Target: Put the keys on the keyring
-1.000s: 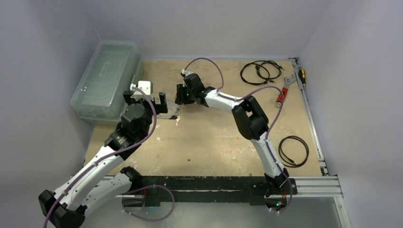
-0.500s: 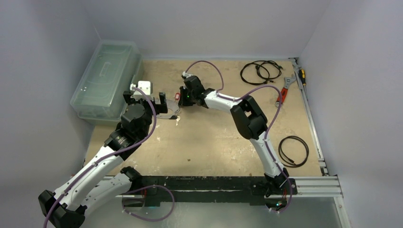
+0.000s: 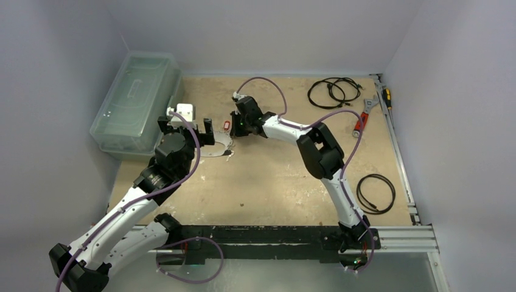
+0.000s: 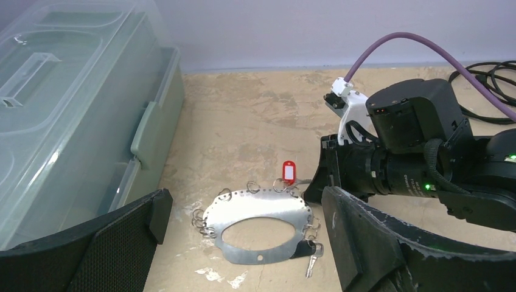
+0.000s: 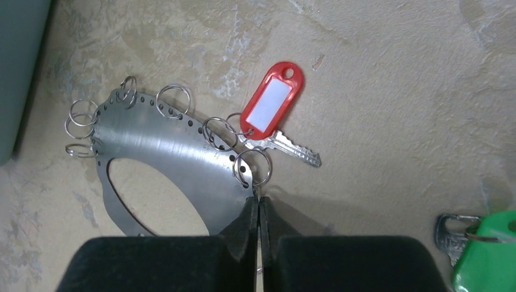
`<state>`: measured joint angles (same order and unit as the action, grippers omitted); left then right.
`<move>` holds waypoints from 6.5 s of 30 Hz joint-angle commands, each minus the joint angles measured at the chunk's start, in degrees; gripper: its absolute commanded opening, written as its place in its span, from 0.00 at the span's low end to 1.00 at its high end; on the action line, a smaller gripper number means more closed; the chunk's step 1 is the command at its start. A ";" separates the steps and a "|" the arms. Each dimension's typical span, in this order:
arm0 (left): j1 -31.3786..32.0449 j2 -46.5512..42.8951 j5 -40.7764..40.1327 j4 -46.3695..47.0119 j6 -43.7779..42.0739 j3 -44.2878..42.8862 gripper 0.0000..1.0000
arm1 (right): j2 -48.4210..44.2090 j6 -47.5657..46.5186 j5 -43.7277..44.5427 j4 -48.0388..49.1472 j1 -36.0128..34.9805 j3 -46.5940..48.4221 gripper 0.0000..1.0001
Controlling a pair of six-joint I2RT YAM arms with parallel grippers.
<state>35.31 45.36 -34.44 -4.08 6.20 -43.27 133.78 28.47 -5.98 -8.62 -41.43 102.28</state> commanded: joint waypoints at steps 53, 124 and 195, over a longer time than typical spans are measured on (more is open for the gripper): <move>-0.18 -11.53 37.50 11.54 -13.53 6.53 0.93 | -59.44 -30.88 -9.90 6.21 -0.40 -29.23 0.00; -0.15 2.66 49.98 -4.25 1.50 -5.14 0.00 | -64.26 -39.84 -14.92 2.70 -1.89 -31.83 0.00; -10.93 16.56 78.66 -11.05 46.38 -13.73 0.00 | -65.88 -33.57 3.25 19.88 -6.66 -45.43 0.38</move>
<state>26.22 62.70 37.87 -25.98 45.17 -60.31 68.95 -5.87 -5.69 8.99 -47.99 58.08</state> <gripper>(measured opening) 0.020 0.306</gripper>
